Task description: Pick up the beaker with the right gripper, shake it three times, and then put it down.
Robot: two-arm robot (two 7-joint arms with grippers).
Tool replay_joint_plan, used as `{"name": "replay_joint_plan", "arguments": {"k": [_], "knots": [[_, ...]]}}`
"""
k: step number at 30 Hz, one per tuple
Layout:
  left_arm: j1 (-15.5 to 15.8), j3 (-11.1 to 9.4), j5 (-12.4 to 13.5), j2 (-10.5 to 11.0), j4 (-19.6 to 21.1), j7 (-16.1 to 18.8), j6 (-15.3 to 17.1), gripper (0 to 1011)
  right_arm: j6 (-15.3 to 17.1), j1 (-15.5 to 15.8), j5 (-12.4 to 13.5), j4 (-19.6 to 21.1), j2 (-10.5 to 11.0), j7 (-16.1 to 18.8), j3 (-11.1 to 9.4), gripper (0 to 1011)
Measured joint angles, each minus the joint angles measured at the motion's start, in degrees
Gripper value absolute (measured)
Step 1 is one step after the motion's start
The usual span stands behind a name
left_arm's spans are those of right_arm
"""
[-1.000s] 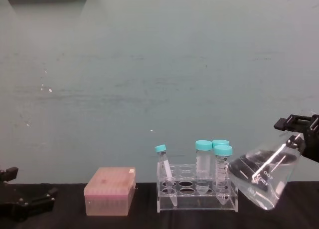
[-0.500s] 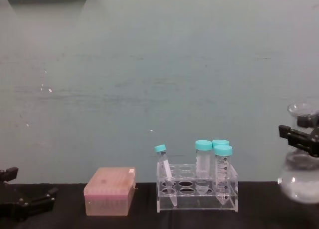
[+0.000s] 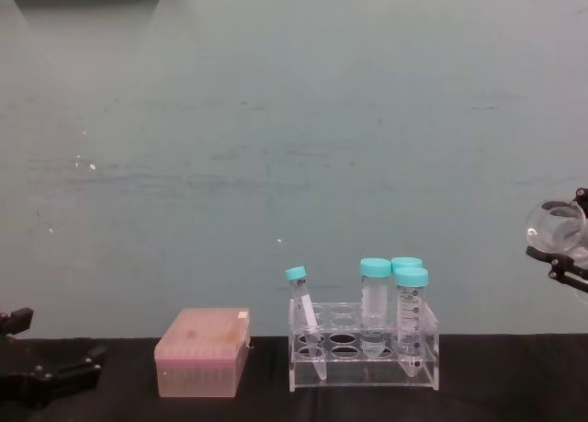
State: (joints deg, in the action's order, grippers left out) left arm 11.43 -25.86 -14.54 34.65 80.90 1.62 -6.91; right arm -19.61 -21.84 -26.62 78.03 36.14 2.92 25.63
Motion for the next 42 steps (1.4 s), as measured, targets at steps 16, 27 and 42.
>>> {"name": "replay_joint_plan", "arguments": {"k": [16,27,42], "knots": [[0.0,0.0,0.0,0.0,0.0,0.0,0.0,1000,7.52,3.65,29.83,2.32,-7.37,16.04,-8.17,456],[0.0,0.0,0.0,0.0,0.0,0.0,0.0,1000,25.29,5.74,48.99,4.05,-13.5,20.17,-14.73,456],[0.0,0.0,0.0,0.0,0.0,0.0,0.0,1000,29.2,5.82,52.51,4.43,-12.69,19.76,-12.65,456]]}}
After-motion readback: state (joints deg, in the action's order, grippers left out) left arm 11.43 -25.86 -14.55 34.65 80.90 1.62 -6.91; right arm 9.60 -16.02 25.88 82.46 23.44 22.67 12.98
